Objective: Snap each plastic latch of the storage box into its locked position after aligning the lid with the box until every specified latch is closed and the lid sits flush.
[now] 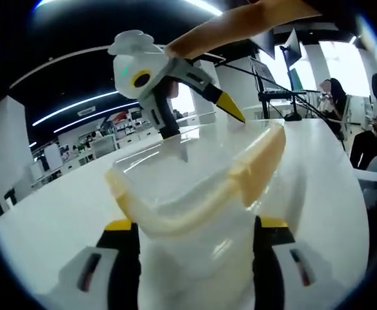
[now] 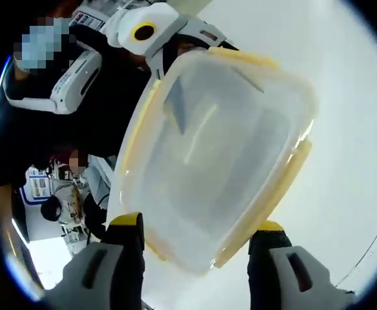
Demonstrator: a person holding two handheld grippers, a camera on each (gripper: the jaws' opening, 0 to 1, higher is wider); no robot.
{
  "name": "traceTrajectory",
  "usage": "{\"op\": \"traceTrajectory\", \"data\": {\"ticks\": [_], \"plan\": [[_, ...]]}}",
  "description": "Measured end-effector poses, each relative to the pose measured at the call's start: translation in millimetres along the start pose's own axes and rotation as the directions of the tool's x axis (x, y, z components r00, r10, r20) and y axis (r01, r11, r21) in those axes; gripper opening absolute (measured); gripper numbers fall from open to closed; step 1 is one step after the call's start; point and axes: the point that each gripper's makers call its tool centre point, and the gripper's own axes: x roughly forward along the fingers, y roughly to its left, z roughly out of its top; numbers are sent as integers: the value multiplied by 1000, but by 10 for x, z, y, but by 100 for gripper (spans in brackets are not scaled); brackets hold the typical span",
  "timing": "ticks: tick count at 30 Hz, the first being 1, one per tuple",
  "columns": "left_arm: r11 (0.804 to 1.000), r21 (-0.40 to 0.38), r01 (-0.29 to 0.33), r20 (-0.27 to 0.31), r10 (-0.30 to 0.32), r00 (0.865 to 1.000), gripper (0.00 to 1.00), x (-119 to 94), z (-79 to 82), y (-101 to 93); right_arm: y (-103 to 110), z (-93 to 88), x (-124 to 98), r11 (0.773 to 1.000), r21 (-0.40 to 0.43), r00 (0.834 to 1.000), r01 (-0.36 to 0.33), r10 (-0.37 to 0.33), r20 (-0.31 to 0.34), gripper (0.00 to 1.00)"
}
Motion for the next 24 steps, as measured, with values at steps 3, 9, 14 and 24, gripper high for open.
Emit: {"op": "traceTrajectory", "data": {"ticks": [3,9,14,24], "plan": [[1000,-3,3,4,-3,1000,69,7,8,-18,4,-1,10,1000,7,999,-6,6,50,65],[1000,-17,4,9,-4,1000,70,20,5,-34,-4,6,19,1000,29,992,-7,3,130,69],[1000,-18,0,18,0,1000,70,29,7,-19,0,46,35,1000,12,986,11,-13,166,73],[1000,-9,-12,20,12,1000,69,13,1,-15,-121,258,-71,997,37,970,72,-78,232,75]]}}
